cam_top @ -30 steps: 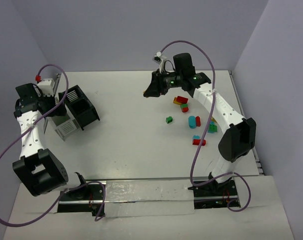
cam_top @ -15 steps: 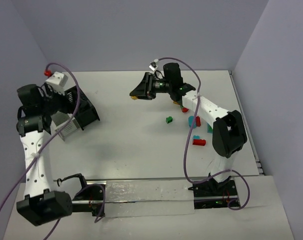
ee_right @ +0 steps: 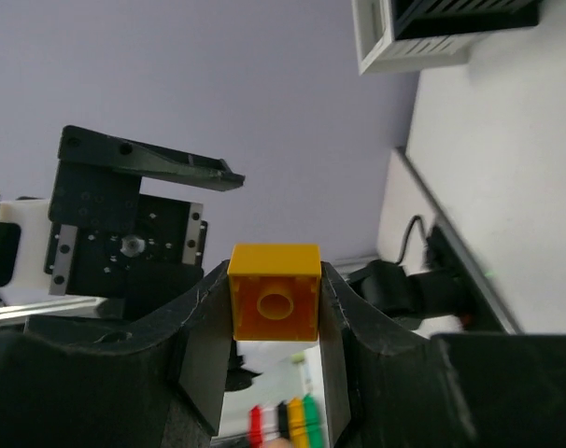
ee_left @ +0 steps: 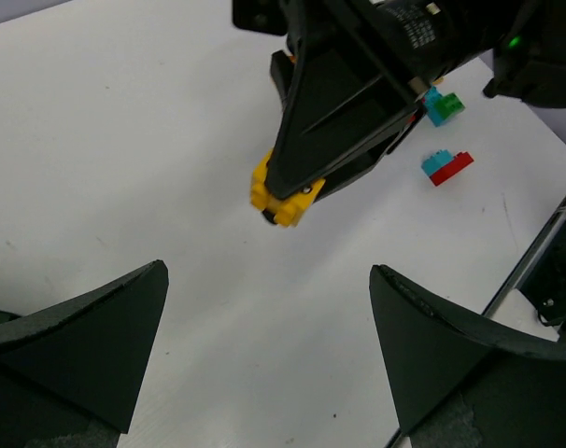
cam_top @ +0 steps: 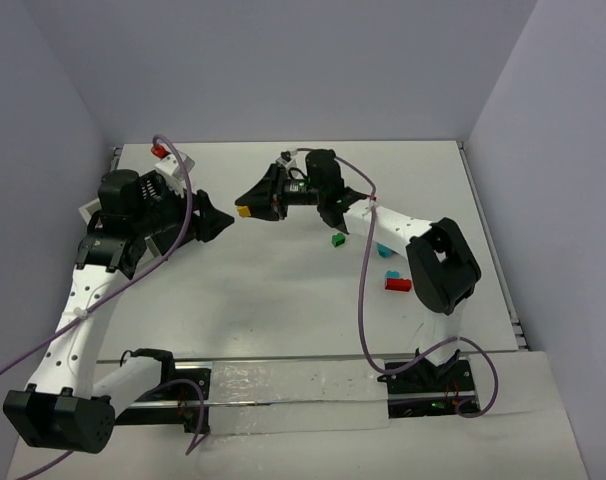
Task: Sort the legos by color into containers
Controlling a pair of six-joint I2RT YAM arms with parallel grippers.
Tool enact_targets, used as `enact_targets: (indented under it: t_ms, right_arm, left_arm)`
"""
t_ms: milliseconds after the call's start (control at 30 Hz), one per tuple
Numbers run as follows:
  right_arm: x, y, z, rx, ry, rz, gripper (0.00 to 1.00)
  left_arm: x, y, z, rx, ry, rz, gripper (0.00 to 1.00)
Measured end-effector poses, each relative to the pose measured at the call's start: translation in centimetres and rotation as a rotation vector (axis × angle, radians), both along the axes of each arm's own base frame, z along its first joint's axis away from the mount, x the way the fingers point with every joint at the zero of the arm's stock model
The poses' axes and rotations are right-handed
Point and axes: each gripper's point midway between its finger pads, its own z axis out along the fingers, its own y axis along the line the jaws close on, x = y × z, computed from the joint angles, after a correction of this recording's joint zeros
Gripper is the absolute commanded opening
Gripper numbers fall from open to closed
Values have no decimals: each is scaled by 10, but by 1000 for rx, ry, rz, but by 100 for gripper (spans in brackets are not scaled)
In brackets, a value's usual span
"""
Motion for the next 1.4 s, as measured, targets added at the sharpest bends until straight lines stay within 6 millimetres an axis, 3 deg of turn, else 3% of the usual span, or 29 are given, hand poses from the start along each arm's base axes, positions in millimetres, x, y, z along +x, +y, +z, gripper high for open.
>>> enact_targets:
  t_ms: [267, 467, 700, 833, 867, 967, 1033, 1067, 1100, 1167, 1233, 1300, 1400]
  right_arm:
    - [-13, 10, 22, 132, 49, 62, 0]
    - [-27, 13, 37, 185, 36, 110, 0]
    - [-44, 21, 40, 196, 29, 165, 0]
    - [-48, 22, 39, 196, 29, 178, 0]
    - [-49, 23, 39, 196, 29, 179, 0]
    - [-49, 23, 39, 196, 30, 181, 0]
    - [-48, 23, 40, 198, 34, 175, 3]
    - [-48, 23, 40, 198, 33, 176, 3]
    - [-49, 23, 40, 199, 32, 179, 7]
    - [-49, 23, 40, 199, 33, 182, 29]
    - [-50, 23, 40, 199, 34, 186, 61]
    - [-48, 23, 39, 200, 36, 192, 84]
    - [-42, 21, 39, 204, 29, 195, 96]
  left_arm:
    - [-7, -26, -6, -31, -7, -79, 99]
    - [-5, -25, -7, -1, -67, -94, 94]
    - [-4, -23, 3, 39, -168, -114, 89]
    - [-5, -22, 6, 51, -199, -124, 63]
    - [-5, -22, 7, 53, -205, -126, 63]
    - [-8, -23, 9, 52, -217, -141, 34]
    - [-12, -27, 9, 46, -217, -164, 5]
    - [-13, -27, 9, 46, -218, -168, 0]
    - [-13, -27, 10, 44, -218, -169, 0]
    - [-13, -27, 10, 45, -218, -170, 0]
    - [-14, -27, 9, 45, -214, -170, 0]
    - [-15, -26, 8, 44, -203, -166, 0]
    - [-17, -23, 6, 40, -177, -150, 0]
